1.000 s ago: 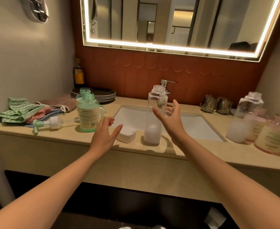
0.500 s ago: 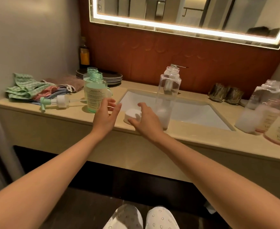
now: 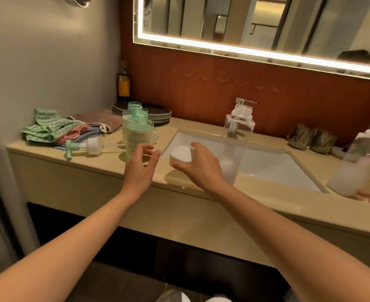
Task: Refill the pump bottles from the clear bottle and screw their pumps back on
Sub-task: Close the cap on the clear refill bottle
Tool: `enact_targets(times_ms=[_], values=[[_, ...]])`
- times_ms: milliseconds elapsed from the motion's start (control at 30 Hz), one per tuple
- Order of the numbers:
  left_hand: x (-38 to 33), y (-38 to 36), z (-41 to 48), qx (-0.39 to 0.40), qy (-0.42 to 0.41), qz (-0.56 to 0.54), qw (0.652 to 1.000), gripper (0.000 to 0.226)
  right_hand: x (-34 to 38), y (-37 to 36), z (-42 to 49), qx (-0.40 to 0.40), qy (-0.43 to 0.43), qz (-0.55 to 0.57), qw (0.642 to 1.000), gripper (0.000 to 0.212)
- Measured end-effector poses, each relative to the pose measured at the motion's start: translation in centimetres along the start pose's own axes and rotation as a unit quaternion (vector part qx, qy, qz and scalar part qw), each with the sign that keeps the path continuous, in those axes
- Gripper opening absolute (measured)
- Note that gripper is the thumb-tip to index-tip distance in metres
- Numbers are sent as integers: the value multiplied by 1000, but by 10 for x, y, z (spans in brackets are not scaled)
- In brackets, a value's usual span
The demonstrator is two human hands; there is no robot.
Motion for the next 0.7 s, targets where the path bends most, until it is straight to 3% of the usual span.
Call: enact_targets(times_ms=[133, 367, 500, 600, 700], values=[[-21, -3, 18, -5, -19, -14, 1000, 23, 38, 58, 32, -76, 59, 33, 995, 50], [-77, -59, 16, 76, -32, -65, 994, 37, 44, 156, 76, -138, 89, 20, 986, 54], [-88, -111, -5, 162, 8, -66, 984, 72, 8, 179, 92, -117, 48, -15, 992, 49], [-85, -145, -19, 184, 52, -56, 980, 99, -13, 178, 98, -82, 25, -5, 996, 49], [-86, -173, -27, 206, 80, -87, 971, 109, -21, 168, 104, -19, 30, 12, 999, 51]])
Point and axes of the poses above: each hand's wrist, its own z-axis towards the middle knuckle, its own y-axis out of the back of the hand, x = y × z, the point moved 10 cm from there along z, towards the middle knuckle, and after that the axes turned 14 degrees about -x, right-handed, at the moved point
